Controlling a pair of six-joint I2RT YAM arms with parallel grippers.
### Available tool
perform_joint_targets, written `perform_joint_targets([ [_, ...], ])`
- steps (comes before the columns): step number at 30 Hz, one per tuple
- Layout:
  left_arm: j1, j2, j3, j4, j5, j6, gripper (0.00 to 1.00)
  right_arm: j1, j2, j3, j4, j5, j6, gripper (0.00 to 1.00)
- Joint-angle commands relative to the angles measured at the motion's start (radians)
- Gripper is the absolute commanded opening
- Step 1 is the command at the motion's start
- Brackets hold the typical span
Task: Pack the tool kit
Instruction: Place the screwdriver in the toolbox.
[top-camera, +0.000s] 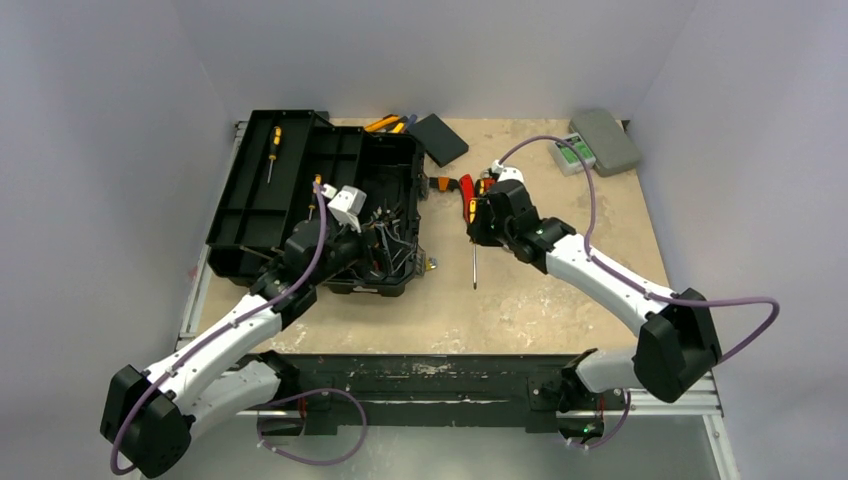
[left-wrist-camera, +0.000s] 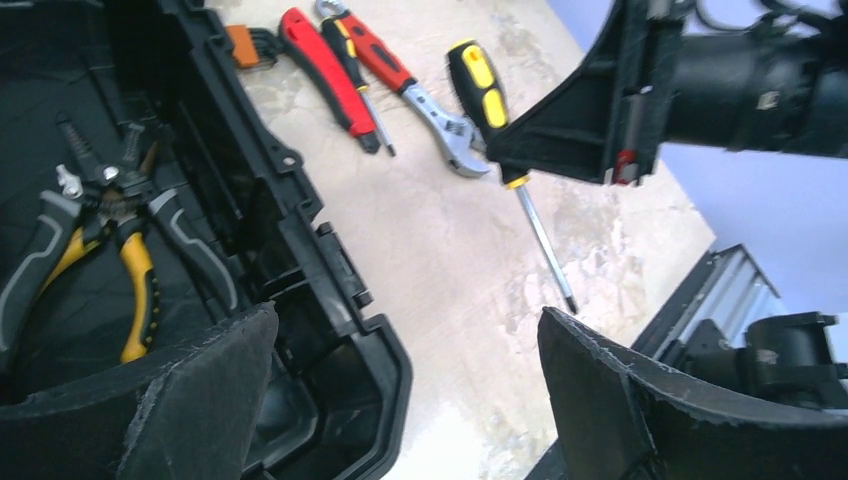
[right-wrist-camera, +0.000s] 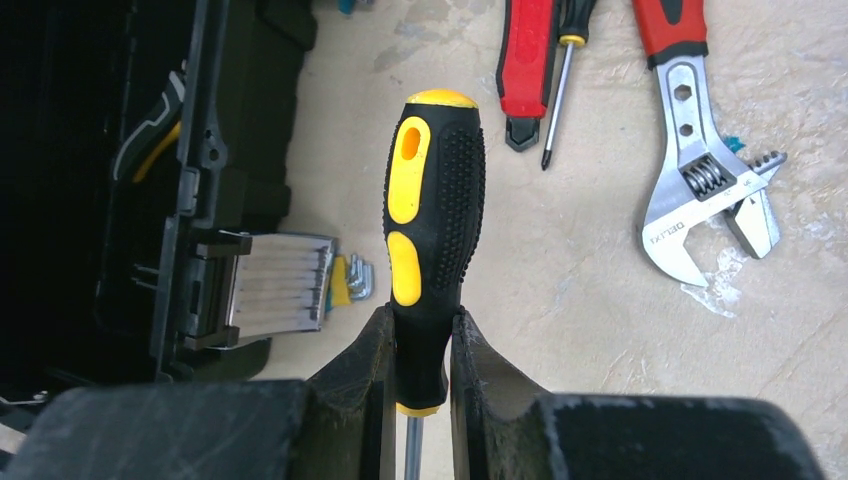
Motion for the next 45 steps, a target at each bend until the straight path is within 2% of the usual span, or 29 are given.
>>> perform_joint_targets([
  [1, -0.001, 0.01, 0.069, 0.014, 0.08, -0.04, 0.98, -0.001, 0.032, 0.054, 0.003, -0.026, -0.009, 0.0],
  [5, -0.001, 0.062, 0.129, 0.012, 0.129, -0.086, 0.97, -0.001, 0.007, 0.049, 0.037, -0.084, -0.005, 0.0],
  [10, -0.003, 0.178, 0.22, 0.054, 0.219, -0.217, 0.94, -0.002, -0.118, -0.054, 0.167, -0.206, -0.03, 0.0],
  [14, -0.01, 0.294, 0.283, 0.129, 0.282, -0.331, 0.89, -0.002, -0.208, -0.136, 0.278, -0.349, -0.064, 0.0],
  [18, -0.029, 0.417, 0.357, 0.146, 0.302, -0.406, 0.83, -0.001, -0.223, -0.151, 0.302, -0.442, -0.101, 0.0],
  [23, -0.037, 0.5, 0.388, 0.258, 0.331, -0.498, 0.74, -0.001, -0.227, -0.16, 0.316, -0.481, -0.095, 0.0],
  [29, -0.038, 0.533, 0.402, 0.266, 0.317, -0.512, 0.62, -0.001, -0.226, -0.159, 0.316, -0.498, -0.095, 0.0],
  [31, -0.038, 0.538, 0.399, 0.275, 0.313, -0.512, 0.52, -0.001, -0.226, -0.157, 0.316, -0.502, -0.096, 0.0],
  [36, -0.037, 0.541, 0.4, 0.32, 0.33, -0.499, 0.03, -0.001, -0.226, -0.161, 0.316, -0.52, -0.093, 0.0],
  [37, -0.036, 0.538, 0.406, 0.307, 0.331, -0.485, 0.0, -0.002, -0.227, -0.161, 0.316, -0.52, -0.093, 0.03],
  [39, -0.034, 0.521, 0.418, 0.26, 0.321, -0.45, 0.0, -0.002, -0.23, -0.161, 0.308, -0.51, -0.099, 0.31],
  [42, -0.034, 0.473, 0.433, 0.167, 0.277, -0.385, 0.0, -0.003, -0.253, -0.173, 0.304, -0.499, -0.098, 0.58],
  [45, -0.03, 0.429, 0.464, 0.044, 0.231, -0.306, 0.0, -0.001, -0.288, -0.189, 0.297, -0.453, -0.092, 0.7],
])
